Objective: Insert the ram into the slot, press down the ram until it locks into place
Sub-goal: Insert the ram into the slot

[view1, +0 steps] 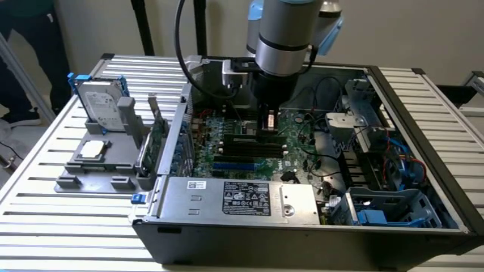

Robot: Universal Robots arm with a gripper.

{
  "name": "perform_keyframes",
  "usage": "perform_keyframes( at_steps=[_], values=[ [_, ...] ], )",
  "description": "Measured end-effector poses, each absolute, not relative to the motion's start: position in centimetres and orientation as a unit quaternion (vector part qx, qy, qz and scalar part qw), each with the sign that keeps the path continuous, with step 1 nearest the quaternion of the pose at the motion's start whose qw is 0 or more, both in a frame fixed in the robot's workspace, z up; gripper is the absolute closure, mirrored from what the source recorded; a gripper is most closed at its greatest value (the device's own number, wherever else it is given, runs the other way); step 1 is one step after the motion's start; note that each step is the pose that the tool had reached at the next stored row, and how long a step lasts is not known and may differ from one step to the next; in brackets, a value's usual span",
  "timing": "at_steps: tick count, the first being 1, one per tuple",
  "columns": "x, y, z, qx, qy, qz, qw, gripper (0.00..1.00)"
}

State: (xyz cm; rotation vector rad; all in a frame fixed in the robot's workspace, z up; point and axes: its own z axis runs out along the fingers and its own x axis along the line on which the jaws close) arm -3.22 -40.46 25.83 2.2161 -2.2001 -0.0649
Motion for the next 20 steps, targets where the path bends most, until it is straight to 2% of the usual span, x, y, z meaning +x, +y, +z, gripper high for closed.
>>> perform_keyframes(
  at_steps=[11, 20],
  values=[
    [-3.2, -40.4, 23.9, 0.709, -0.705, -0.022, 0.010, 0.87],
    [-3.1, -40.4, 23.7, 0.709, -0.705, -0.025, 0.013, 0.87]
  ],
)
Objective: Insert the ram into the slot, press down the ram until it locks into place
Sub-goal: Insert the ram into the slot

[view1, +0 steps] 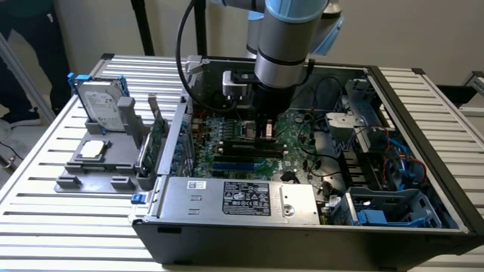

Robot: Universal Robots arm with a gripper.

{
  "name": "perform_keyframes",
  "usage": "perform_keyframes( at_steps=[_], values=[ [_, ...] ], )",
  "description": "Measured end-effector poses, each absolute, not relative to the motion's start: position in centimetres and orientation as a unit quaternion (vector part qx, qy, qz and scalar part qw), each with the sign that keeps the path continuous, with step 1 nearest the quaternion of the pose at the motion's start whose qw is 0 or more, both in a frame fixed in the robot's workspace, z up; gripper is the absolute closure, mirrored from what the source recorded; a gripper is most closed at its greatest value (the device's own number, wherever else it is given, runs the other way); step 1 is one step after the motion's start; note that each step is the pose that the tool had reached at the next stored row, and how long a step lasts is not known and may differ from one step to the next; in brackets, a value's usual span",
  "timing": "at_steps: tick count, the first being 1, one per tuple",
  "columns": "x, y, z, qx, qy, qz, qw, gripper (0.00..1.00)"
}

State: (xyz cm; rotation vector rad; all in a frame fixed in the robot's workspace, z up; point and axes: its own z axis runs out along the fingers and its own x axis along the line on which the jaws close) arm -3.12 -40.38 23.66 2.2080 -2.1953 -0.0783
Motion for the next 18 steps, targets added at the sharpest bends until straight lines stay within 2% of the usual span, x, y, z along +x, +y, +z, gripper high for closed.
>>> perform_keyframes(
  at_steps=[18],
  values=[
    [-2.97, -40.16, 23.08, 0.709, -0.705, -0.025, 0.014, 0.87]
  ],
)
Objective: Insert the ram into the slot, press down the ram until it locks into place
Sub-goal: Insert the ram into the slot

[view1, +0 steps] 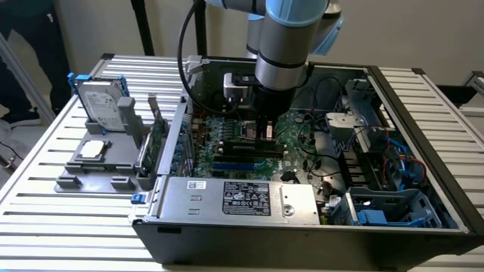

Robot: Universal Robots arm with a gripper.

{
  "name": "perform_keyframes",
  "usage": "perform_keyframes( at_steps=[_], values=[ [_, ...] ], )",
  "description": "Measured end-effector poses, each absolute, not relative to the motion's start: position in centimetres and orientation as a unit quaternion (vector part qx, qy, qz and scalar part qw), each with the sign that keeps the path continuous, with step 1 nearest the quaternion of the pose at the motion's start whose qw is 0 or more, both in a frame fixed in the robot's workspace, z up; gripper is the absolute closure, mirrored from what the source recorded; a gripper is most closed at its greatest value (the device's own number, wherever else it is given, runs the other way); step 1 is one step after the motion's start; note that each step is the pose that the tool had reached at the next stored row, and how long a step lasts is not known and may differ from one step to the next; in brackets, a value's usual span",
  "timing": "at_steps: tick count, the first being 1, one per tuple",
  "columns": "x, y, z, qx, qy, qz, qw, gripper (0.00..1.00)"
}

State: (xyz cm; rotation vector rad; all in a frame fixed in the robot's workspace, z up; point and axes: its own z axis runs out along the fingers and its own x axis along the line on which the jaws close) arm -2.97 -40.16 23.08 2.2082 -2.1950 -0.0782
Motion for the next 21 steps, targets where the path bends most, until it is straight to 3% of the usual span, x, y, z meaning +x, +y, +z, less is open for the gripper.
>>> perform_keyframes(
  at_steps=[21],
  values=[
    [-2.82, -40.15, 22.94, 0.711, -0.703, -0.025, 0.014, 0.87]
  ],
)
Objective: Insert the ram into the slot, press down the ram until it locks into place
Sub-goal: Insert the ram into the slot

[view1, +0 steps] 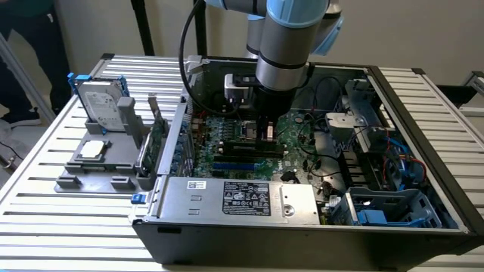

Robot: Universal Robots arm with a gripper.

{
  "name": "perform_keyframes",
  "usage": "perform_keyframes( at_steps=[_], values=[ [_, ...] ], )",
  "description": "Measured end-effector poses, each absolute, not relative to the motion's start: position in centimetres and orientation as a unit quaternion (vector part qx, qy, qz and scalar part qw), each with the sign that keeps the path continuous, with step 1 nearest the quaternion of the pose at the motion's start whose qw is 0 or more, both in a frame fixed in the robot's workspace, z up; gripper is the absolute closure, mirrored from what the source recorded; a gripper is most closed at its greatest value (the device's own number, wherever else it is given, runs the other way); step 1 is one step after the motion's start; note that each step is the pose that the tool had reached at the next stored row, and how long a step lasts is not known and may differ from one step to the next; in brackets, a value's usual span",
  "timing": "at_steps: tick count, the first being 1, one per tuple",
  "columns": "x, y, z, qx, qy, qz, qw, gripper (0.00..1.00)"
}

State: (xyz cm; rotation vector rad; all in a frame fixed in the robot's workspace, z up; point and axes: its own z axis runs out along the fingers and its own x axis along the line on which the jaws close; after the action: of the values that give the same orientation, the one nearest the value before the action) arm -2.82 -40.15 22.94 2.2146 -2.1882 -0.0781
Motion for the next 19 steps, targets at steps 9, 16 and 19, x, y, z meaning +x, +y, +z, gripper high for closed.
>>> perform_keyframes(
  at_steps=[9, 16, 19],
  values=[
    [-2.82, -40.15, 22.94, 0.713, -0.701, -0.024, 0.015, 0.87],
    [-2.98, -40.15, 22.81, 0.713, -0.701, -0.024, 0.015, 0.87],
    [-3.14, -40.14, 22.71, 0.713, -0.701, -0.024, 0.015, 0.87]
  ],
)
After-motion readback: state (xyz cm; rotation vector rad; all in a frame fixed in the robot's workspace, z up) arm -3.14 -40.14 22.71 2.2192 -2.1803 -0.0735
